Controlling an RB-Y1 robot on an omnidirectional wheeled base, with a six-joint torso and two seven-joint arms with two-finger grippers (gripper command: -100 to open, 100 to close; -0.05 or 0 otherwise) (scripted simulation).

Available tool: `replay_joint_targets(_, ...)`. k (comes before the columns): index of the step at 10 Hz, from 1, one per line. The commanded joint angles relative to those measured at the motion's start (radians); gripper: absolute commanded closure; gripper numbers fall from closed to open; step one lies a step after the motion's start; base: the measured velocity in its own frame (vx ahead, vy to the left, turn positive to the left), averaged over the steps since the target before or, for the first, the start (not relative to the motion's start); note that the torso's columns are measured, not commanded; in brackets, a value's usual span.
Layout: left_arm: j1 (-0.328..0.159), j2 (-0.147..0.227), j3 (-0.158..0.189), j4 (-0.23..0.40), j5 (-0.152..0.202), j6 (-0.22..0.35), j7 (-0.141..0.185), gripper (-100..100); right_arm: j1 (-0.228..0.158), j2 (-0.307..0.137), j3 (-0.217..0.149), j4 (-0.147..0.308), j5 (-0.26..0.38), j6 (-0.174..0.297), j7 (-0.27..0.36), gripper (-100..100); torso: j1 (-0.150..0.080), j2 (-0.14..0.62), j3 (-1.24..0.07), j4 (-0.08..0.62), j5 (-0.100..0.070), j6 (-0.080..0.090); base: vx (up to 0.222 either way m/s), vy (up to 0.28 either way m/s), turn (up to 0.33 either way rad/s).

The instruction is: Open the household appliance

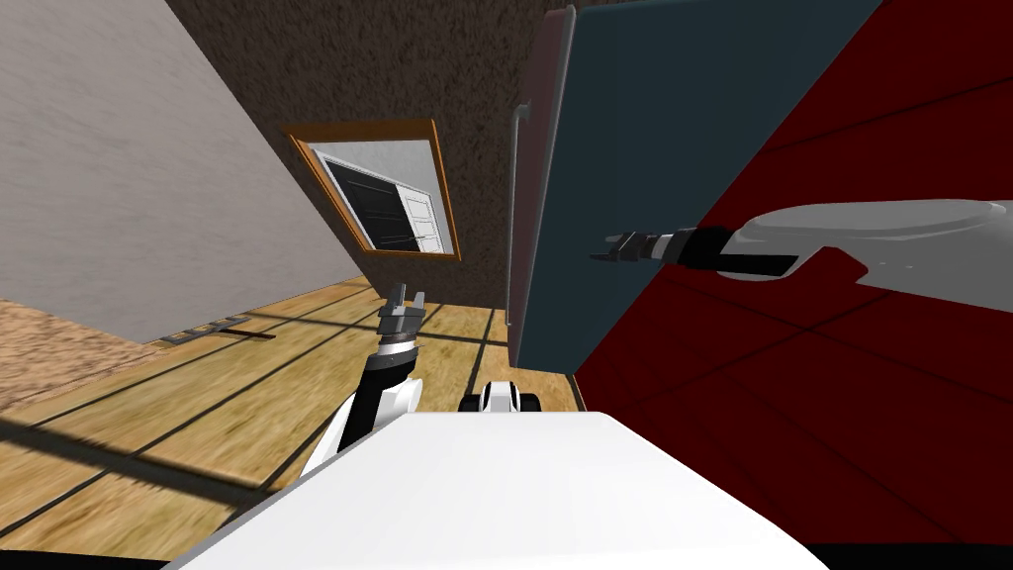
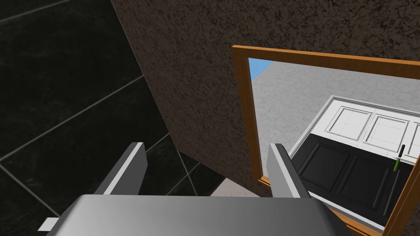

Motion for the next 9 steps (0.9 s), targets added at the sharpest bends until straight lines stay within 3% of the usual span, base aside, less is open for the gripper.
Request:
replay_joint_targets(1, 0.0, 0.0, 0.0, 0.0, 0.0, 0.0, 0.0, 0, -0.023, -0.083, -0.031, 0.054, 0.005, 0.016, 0.014, -100, 0.002, -0.001, -0.001, 0.0, 0.001, 0.0, 0.036, 0.06, -0.022)
replay_joint_targets(2, 0.0, 0.0, 0.0, 0.0, 0.0, 0.0, 0.0, 0, -0.023, -0.081, -0.031, 0.054, 0.043, 0.016, 0.013, -100, 0.002, -0.002, -0.001, -0.001, 0.0, -0.001, 0.026, 0.038, -0.033)
replay_joint_targets(4, 0.0, 0.0, 0.0, 0.0, 0.0, 0.0, 0.0, 0, -0.023, -0.083, -0.031, 0.054, 0.012, 0.016, 0.014, -100, 0.001, -0.003, -0.003, -0.002, 0.001, -0.004, -0.001, -0.004, 0.009)
replay_joint_targets(5, 0.0, 0.0, 0.0, 0.0, 0.0, 0.0, 0.0, 0, -0.035, -0.125, -0.047, 0.094, 0.026, 0.029, 0.016, -100, 0.002, -0.004, -0.003, -0.002, 0.002, -0.005, 0.017, 0.028, -0.014)
replay_joint_targets(6, 0.0, 0.0, 0.0, 0.0, 0.0, 0.0, 0.0, 0, -0.032, -0.162, -0.047, 0.096, 0.025, 0.029, 0.016, -100, 0.005, -0.006, -0.005, -0.002, 0.003, -0.004, 0.031, 0.039, -0.029)
replay_joint_targets(8, 0.0, 0.0, 0.0, 0.0, 0.0, 0.0, 0.0, 0, -0.031, -0.162, -0.047, 0.096, 0.026, 0.029, 0.016, -100, 0.007, -0.006, -0.005, -0.003, 0.004, -0.007, 0.008, 0.008, -0.011)
replay_joint_targets(9, 0.0, 0.0, 0.0, 0.0, 0.0, 0.0, 0.0, 0, -0.046, -0.196, -0.063, 0.135, 0.039, 0.041, 0.017, -100, 0.007, -0.005, -0.005, -0.003, 0.004, -0.006, 0.012, 0.036, -0.021)
